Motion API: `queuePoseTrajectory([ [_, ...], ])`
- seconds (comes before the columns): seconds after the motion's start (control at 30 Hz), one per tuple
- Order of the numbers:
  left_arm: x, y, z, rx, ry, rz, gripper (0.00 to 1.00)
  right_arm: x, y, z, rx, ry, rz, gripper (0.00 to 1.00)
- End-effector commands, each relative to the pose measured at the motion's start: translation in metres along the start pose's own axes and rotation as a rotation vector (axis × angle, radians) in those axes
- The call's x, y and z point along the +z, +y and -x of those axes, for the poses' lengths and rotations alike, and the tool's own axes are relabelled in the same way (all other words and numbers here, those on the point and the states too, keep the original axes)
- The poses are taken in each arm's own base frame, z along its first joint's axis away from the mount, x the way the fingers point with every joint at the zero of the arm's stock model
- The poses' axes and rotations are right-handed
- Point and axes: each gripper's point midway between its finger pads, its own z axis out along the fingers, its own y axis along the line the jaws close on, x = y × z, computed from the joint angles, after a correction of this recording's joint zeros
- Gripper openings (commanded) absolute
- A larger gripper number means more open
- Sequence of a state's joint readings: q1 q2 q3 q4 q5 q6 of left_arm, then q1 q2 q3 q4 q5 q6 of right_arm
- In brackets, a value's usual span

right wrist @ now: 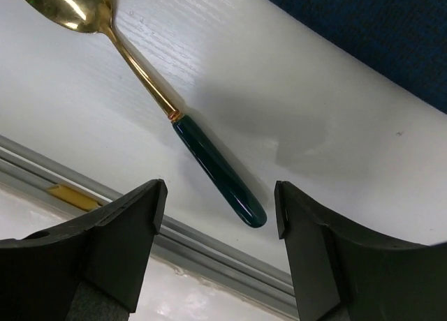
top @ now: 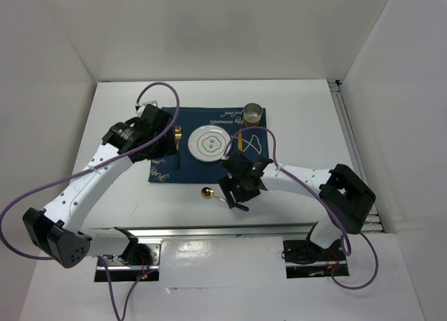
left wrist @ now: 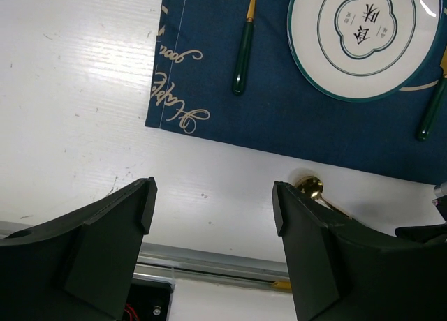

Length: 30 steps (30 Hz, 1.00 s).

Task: Set the dinner table for one person

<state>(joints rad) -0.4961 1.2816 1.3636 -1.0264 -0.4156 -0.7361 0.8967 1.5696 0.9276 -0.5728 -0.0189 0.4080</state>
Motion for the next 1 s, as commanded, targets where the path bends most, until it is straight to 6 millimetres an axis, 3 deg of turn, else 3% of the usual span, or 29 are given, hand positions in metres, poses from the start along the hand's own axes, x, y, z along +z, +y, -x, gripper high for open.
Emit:
queuePoseTrajectory([
  [0.0,-0.007,-0.001,0.009,-0.003,-0.031,-0.007,0.85,0.0,0.008,0.004,-0.038,-0.022,0.024,0.75],
  [0.17,-0.005,-0.003,0.007,0.001,-0.019,-0.009,0.85,0.015,0.005,-0.007,-0.072,0.015,0.01,0.67],
  [0.33,-0.003,-0.007,0.009,0.002,-0.012,-0.016,0.85,0.024,0.016,-0.015,-0.152,0.042,0.039,0.59],
  [0.43,-0.004,-0.011,0.014,-0.002,-0.019,-0.021,0.85,0.028,0.029,-0.019,-0.205,0.055,0.051,0.45],
  [0.47,-0.004,-0.011,0.014,-0.002,-0.019,-0.021,0.85,0.026,0.031,-0.021,-0.236,0.064,0.051,0.36],
  [0.6,-0.004,-0.015,0.016,-0.005,-0.02,-0.033,0.85,0.008,0.052,-0.026,-0.317,0.083,0.078,0.14],
  [0.63,-0.006,-0.016,0.02,-0.01,-0.029,-0.04,0.85,0.002,0.053,-0.025,-0.329,0.073,0.06,0.01],
  [0.77,-0.01,-0.021,0.028,-0.018,-0.046,-0.054,0.85,-0.033,0.053,-0.003,-0.307,-0.021,0.0,0.0],
  [0.83,-0.013,-0.022,0.031,-0.022,-0.054,-0.06,0.85,-0.052,0.044,0.014,-0.23,-0.107,-0.041,0.0],
  [0.93,-0.019,-0.028,0.037,-0.028,-0.073,-0.101,0.86,-0.07,0.02,0.045,-0.05,-0.203,-0.048,0.0],
  [0.97,-0.022,-0.034,0.042,-0.035,-0.083,-0.126,0.86,-0.073,0.001,0.06,0.035,-0.238,-0.073,0.0],
])
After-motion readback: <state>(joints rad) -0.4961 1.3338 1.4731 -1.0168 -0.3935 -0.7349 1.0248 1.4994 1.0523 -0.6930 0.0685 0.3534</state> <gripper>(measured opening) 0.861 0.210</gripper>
